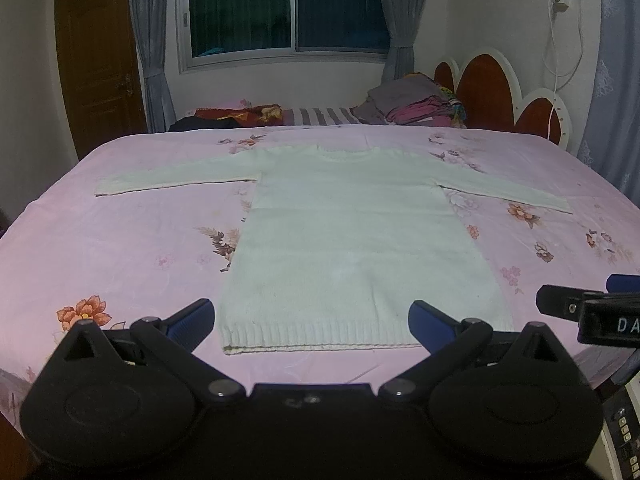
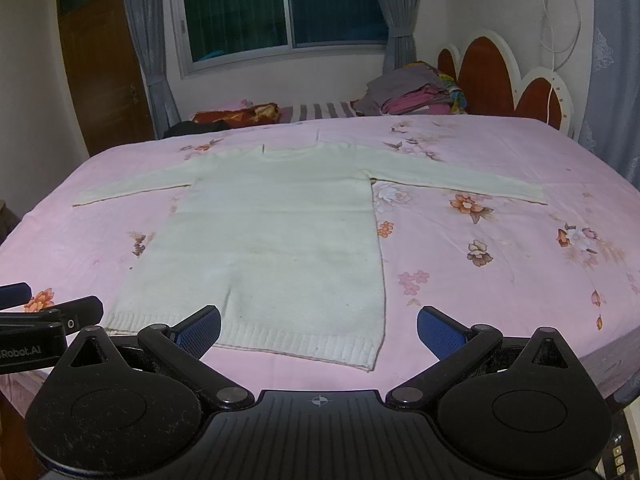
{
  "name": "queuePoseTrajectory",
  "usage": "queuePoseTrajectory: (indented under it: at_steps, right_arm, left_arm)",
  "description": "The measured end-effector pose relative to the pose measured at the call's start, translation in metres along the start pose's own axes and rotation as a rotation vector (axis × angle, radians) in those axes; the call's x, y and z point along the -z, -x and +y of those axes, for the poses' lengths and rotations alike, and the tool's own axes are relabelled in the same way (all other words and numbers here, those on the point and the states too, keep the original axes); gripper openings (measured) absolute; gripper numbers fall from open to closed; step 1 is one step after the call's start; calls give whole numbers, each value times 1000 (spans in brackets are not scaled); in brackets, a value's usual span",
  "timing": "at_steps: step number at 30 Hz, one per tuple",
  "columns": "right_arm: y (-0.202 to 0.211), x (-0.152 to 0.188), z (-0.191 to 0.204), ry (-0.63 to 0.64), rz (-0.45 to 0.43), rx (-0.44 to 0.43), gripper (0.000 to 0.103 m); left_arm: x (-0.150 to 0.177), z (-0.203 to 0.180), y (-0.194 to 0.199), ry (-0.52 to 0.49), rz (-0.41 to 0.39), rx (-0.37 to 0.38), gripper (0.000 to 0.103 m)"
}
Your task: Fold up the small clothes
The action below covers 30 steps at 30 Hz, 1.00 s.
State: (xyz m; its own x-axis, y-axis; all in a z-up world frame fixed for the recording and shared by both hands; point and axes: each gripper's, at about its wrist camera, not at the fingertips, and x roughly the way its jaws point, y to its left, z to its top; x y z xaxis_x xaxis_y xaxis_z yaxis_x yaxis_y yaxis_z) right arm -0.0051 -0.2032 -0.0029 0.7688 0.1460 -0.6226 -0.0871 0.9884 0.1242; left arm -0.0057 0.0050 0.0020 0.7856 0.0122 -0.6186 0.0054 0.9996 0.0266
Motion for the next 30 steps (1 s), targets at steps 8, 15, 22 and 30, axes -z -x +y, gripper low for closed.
queuePoseTrajectory:
  at_steps: [8,15,22,30]
  right_arm:
    - [0,0,0,2,1,0,103]
    - [-1,0,-1,-1,1,-1,103]
    - [-1,-1,-2,1,1,-2,103]
    - [-2,-2,-3,8,1,-4,103]
  left_arm:
    - [0,0,0,1,1,4,103]
    - [-1,-1,-2,-2,0,7,103]
    - [-1,0,-3,-3,0,7,103]
    - [0,0,-3,-3,-1,6,103]
